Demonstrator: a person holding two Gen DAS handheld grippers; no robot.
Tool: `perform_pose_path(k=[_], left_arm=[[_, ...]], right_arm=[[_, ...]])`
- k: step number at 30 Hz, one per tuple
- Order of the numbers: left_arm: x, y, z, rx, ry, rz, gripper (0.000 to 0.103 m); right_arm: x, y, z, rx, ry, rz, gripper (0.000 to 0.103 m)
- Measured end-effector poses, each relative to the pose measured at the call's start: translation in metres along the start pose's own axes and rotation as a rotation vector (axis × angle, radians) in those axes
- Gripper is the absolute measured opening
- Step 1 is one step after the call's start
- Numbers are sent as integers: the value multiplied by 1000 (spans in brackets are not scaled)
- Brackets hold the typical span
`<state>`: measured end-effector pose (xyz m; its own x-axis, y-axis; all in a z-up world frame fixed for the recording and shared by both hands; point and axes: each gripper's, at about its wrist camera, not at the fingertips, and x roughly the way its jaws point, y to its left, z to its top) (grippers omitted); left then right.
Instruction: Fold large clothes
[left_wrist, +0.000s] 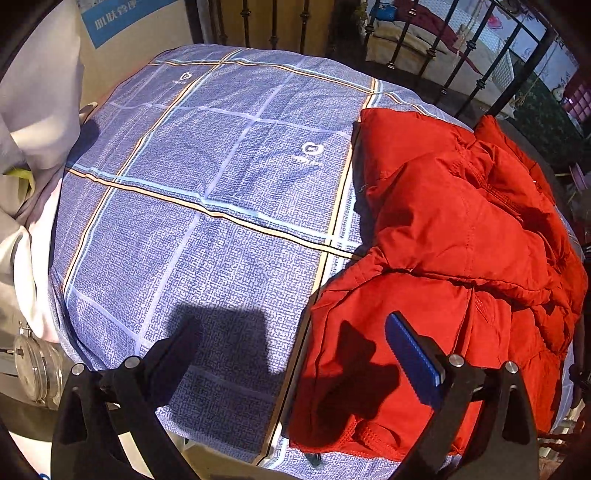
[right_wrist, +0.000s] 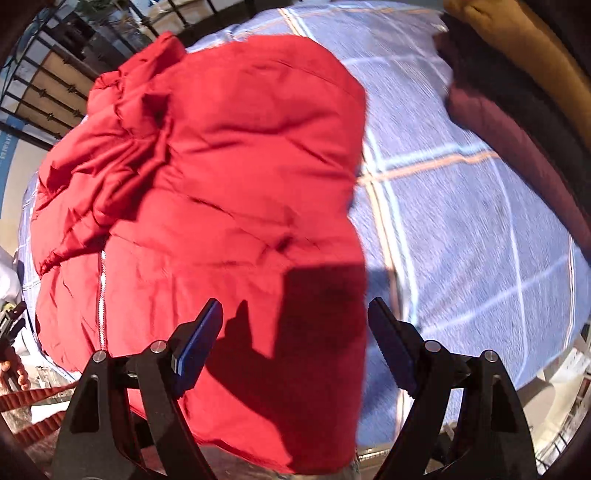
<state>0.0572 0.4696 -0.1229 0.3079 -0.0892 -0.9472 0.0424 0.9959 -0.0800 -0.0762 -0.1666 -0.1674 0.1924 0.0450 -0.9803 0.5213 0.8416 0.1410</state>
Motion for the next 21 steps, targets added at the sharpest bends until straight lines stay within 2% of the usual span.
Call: perform_pose_path(k=[4,6,8,13,21], left_arm=[[11,-16,0,53,27,-37,97],[21,-23,-4,78,56,-41,97],[31,-29,-9,90,87,-56,97],[46,-36,-24,117,138,-70,97],[49,-30,-37,88,166,-115,97]], right_arm=[[3,-15,-9,57,26,23,81],[7,-25,-16,93,46,67,81],[11,-32,-24,110,70,107,81],[27,-39,-53,139,138,139,81],[53,-43,-82,220,229,234,81]])
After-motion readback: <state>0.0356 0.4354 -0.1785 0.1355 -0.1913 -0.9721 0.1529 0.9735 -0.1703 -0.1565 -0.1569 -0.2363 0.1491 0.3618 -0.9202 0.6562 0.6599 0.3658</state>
